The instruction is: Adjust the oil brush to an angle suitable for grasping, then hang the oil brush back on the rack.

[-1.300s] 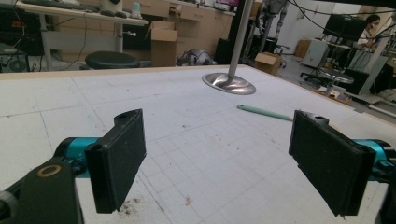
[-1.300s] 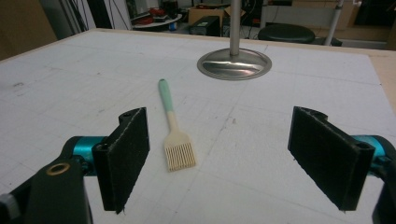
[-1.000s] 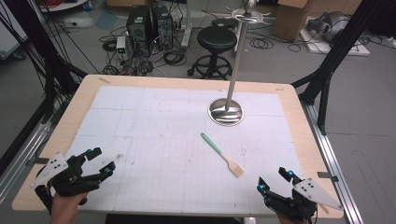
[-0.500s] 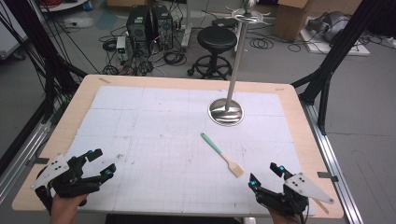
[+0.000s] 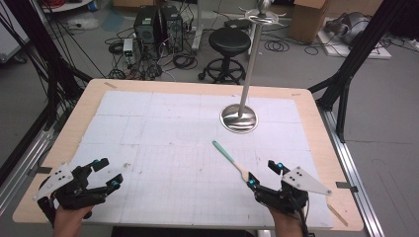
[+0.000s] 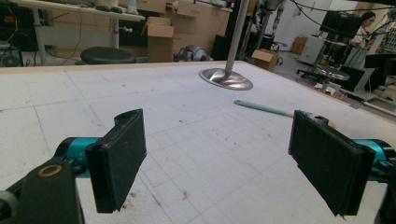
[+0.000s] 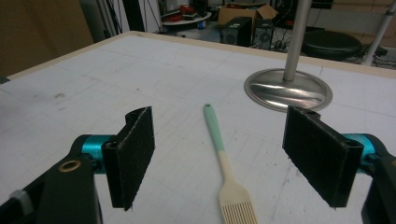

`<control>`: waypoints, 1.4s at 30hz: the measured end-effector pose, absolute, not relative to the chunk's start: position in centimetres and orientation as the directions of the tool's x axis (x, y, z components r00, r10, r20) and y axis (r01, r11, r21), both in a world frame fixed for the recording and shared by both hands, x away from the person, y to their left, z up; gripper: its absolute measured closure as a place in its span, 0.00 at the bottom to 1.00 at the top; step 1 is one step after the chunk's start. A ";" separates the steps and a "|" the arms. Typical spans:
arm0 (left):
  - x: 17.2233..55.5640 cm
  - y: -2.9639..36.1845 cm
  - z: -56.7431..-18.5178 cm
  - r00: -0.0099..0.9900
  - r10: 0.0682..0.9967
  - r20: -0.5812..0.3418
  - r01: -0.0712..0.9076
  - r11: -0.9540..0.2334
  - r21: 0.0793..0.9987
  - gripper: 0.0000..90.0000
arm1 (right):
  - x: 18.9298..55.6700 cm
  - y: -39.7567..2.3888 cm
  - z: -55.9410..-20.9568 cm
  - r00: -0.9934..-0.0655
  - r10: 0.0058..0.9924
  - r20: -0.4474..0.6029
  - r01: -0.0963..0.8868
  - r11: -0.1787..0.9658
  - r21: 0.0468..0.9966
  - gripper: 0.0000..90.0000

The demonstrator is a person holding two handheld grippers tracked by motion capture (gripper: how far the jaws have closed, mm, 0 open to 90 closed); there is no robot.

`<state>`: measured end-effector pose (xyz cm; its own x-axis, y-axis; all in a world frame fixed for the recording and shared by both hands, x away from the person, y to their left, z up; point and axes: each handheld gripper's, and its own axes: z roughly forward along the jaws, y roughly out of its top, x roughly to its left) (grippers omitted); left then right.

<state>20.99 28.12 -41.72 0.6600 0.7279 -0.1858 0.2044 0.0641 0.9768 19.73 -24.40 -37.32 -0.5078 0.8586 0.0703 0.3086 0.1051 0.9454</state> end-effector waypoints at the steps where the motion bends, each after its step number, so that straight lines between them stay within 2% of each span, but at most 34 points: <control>1: 21.0 28.1 -41.7 0.660 0.728 -0.186 0.205 0.063 0.977 0.22 | 19.9 -24.2 -37.3 -0.509 0.858 0.072 0.311 0.105 0.945 0.27; 28: 21.1 27.9 -41.7 0.673 0.717 -0.185 0.209 0.055 0.976 0.22 | 26.3 -19.8 -37.4 -0.538 0.841 0.053 0.395 0.197 0.897 0.27; 31: 21.1 27.9 -41.7 0.671 0.717 -0.186 0.210 0.057 0.976 0.22 | 26.8 -19.6 -37.6 -0.540 0.840 0.051 0.405 0.206 0.891 0.29; 32: 21.2 27.8 -41.7 0.672 0.716 -0.190 0.211 0.060 0.976 0.22 | 27.3 -19.4 -37.9 -0.553 0.832 0.049 0.416 0.224 0.881 0.35; 42: 21.2 27.5 -41.7 0.684 0.708 -0.177 0.213 0.039 0.976 0.22 | 29.1 -19.4 -39.3 -0.560 0.827 0.040 0.488 0.290 0.824 0.41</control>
